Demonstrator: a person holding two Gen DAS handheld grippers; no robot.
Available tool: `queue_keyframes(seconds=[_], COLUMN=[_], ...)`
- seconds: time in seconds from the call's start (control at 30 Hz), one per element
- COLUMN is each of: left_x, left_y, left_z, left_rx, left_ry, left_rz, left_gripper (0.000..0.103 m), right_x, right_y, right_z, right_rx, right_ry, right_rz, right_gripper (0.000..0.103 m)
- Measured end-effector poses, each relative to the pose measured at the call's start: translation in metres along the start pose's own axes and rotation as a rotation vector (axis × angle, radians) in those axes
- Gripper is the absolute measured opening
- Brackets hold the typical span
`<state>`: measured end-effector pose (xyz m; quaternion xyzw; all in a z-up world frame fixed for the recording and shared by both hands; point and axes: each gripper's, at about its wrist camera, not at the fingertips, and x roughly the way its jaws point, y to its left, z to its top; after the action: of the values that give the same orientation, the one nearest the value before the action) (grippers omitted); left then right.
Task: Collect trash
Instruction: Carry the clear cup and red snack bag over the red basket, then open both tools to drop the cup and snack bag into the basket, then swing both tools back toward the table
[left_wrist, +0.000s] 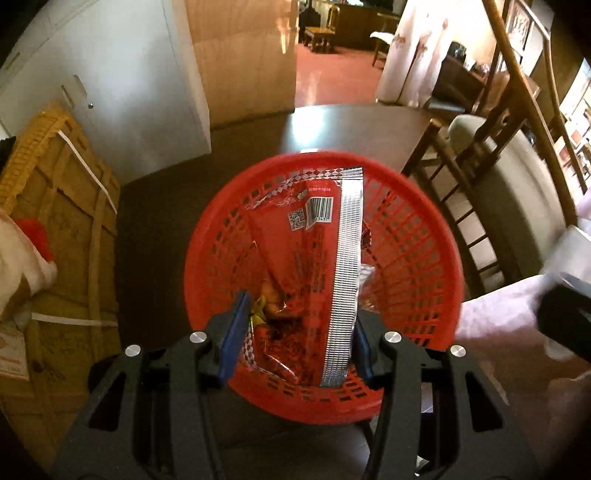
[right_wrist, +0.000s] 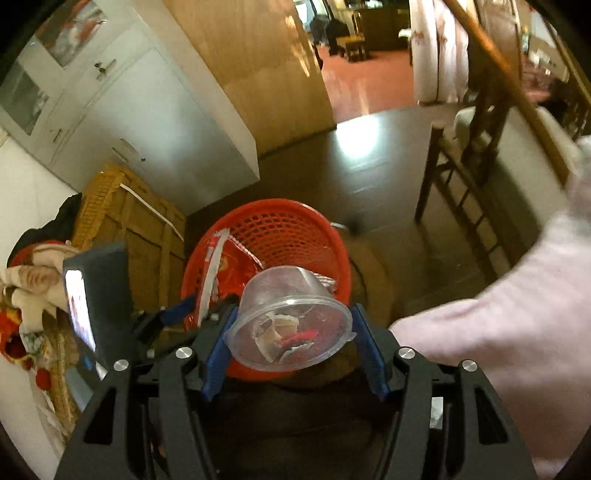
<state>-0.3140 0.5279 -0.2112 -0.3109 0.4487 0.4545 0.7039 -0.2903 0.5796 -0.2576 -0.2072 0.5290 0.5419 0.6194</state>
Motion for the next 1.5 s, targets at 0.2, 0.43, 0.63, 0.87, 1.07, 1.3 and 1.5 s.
queue_keyframes(seconds=[0.2, 0.43, 0.63, 0.87, 1.07, 1.3, 1.5], left_x=[0.017, 0.028, 0.012, -0.005, -0.033, -0.084, -0.129], left_y=[0.0, -0.003, 0.003, 0.006, -0.002, -0.027, -0.068], left_z=[-0.003, 0.0, 0.004, 0.003, -0.002, -0.008, -0.017], left_rx=[-0.009, -0.029, -0.08, -0.111, -0.095, -0.054, 0.014], left_ry=[0.022, 0.054, 0.014, 0.012, -0.022, -0.105, -0.17], left_rz=[0.009, 0.028, 0.034, 0.008, -0.005, -0.034, -0.068], left_gripper=[0.05, 0.067, 0.088, 0.091, 0.092, 0.094, 0.095], right_x=[0.035, 0.054, 0.036, -0.006, -0.065, -0.158, -0.228], right_y=[-0.005, -0.012, -0.017, -0.013, 0.0, -0.004, -0.037], right_z=[-0.002, 0.004, 0.001, -0.008, -0.019, -0.045, -0.08], right_rx=[0.062, 0.09, 0.091, 0.061, -0.007, -0.055, -0.02], right_ry=[0.069, 0.109, 0.078, 0.014, -0.1, -0.266, -0.38], right_rz=[0.05, 0.086, 0.083, 0.076, 0.079, 0.085, 0.067], right_gripper=[0.061, 0.067, 0.07, 0.075, 0.08, 0.084, 0.086])
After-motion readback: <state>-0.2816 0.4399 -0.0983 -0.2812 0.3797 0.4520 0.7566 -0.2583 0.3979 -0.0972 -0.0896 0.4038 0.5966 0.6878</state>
